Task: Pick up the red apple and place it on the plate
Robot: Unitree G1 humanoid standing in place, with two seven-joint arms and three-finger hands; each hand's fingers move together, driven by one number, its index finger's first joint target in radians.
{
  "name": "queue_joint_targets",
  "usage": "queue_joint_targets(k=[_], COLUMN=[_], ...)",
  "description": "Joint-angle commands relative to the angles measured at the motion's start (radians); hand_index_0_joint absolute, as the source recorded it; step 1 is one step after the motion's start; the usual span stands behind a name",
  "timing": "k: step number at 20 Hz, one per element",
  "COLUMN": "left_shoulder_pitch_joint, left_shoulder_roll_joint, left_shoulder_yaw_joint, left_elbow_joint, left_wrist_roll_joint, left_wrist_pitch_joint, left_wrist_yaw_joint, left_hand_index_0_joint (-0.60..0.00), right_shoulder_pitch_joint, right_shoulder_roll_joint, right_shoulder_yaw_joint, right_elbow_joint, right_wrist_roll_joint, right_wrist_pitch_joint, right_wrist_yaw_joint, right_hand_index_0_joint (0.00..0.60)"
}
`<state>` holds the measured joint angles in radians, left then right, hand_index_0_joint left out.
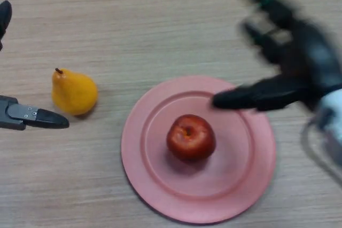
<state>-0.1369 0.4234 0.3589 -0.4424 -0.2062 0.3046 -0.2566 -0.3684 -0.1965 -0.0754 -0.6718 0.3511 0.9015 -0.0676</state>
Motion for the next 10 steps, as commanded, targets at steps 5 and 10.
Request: queue_joint_targets(k=[5, 10], left_shoulder_pitch_joint=[0.006, 0.040], left_shoulder_roll_joint=[0.013, 0.014], left_shoulder_yaw_joint=[0.072, 0.101], left_elbow_joint=[-0.095, -0.193], left_wrist_roll_joint=[-0.071, -0.116], left_wrist_pitch_joint=[-0.078, -0.017], left_wrist_yaw_joint=[-0.014, -0.050], left_hand_index_0_joint=[0.000, 0.000], right_shoulder_pitch_joint=[0.224, 0.241], right_shoulder_roll_joint=[-0.147, -0.135], right_shoulder_yaw_joint=[-0.167, -0.210], right_elbow_joint=[-0.215, -0.317], right_wrist_roll_joint=[0.087, 0.119], right_wrist_pitch_joint=[-0.174, -0.130], right_wrist_yaw_joint=[0.132, 0.096], right_hand_index_0_joint=[0.000, 0.000])
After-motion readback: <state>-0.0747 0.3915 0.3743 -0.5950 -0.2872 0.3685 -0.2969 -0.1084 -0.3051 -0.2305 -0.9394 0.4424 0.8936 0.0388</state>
